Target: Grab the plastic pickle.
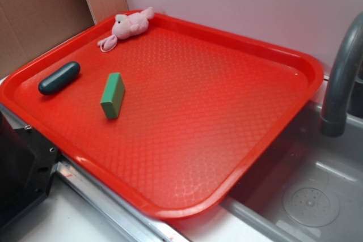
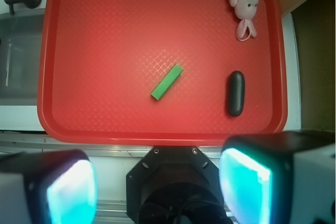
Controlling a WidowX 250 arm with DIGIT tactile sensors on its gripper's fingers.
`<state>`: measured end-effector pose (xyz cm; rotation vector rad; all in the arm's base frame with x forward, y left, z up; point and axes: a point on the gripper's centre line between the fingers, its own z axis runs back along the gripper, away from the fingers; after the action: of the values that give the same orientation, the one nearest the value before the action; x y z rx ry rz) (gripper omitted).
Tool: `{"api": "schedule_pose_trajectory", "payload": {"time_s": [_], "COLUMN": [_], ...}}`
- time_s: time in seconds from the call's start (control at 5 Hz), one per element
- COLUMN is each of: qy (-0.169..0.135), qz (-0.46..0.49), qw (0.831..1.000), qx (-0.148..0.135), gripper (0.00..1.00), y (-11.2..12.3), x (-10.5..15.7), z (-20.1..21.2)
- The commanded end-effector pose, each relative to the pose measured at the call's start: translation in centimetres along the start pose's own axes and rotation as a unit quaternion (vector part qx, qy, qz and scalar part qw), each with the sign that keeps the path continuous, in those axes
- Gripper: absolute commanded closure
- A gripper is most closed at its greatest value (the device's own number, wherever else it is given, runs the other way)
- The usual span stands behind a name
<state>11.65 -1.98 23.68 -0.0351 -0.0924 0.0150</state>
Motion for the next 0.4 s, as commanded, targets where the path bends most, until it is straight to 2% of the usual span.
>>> {"api": "schedule_pose_trajectory", "payload": {"time_s": [0.0,0.2], "qy": [0.0,-0.01], "qz": [0.0,0.018], "qw": [1.0,1.0], "qx": [0.0,0.011], "gripper": [0.0,0.0], "y": [0.0,1.0], "x": [0.0,0.1], "z": [0.0,-0.8]}}
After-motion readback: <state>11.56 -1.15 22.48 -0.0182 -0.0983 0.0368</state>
